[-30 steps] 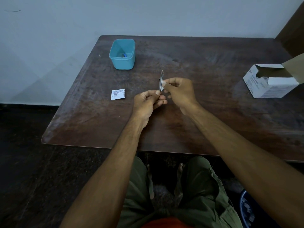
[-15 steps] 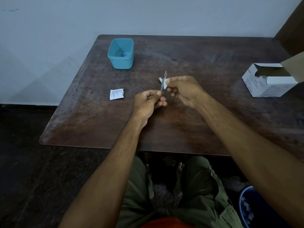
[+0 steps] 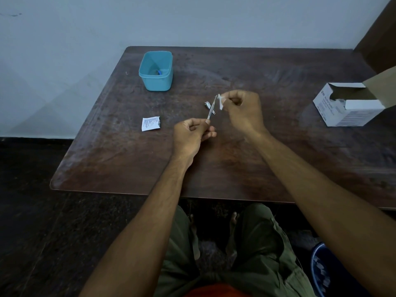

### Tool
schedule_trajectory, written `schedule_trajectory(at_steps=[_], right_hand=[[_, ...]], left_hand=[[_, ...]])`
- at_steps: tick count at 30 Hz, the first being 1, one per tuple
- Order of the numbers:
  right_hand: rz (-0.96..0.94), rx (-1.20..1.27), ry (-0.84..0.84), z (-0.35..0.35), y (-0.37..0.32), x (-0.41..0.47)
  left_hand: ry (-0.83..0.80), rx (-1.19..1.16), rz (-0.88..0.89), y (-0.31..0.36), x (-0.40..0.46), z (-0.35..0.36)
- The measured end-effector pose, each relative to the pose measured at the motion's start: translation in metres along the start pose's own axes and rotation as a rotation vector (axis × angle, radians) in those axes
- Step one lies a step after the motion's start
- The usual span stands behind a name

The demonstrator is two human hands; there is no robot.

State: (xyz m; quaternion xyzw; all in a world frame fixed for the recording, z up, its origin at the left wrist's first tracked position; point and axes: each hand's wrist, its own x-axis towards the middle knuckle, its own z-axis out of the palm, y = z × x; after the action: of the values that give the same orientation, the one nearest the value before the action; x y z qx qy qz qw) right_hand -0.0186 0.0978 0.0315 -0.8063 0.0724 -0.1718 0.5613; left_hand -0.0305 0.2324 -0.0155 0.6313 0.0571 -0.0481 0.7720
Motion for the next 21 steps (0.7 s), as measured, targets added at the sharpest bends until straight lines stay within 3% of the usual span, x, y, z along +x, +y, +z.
schedule_trajectory(at_steps=[3, 7, 11, 16, 21], right_hand=[[-0.419, -0.394, -0.070, -0.001, -0.001, -0.004], [-0.589, -0.814, -0.336, 0.011, 0.008, -0.016], [-0.633, -0.890, -0.323, 0.012, 0.007, -0.011], [-0.535, -0.939, -0.258, 0.011, -0.002, 0.013], [-0.696, -0.950, -0.410, 0.018, -0.003, -0.010]], left_hand=[[0.073, 0.075, 0.070, -0.008, 0.000, 0.004], [0.151, 0.274, 0.168, -0.018, 0.003, 0.003], [0.204, 0.332, 0.225, -0.019, 0.002, 0.004], [0.203, 0.266, 0.258, -0.019, -0.001, 0.007], [0.268, 0.372, 0.348, -0.016, -0.003, 0.006]])
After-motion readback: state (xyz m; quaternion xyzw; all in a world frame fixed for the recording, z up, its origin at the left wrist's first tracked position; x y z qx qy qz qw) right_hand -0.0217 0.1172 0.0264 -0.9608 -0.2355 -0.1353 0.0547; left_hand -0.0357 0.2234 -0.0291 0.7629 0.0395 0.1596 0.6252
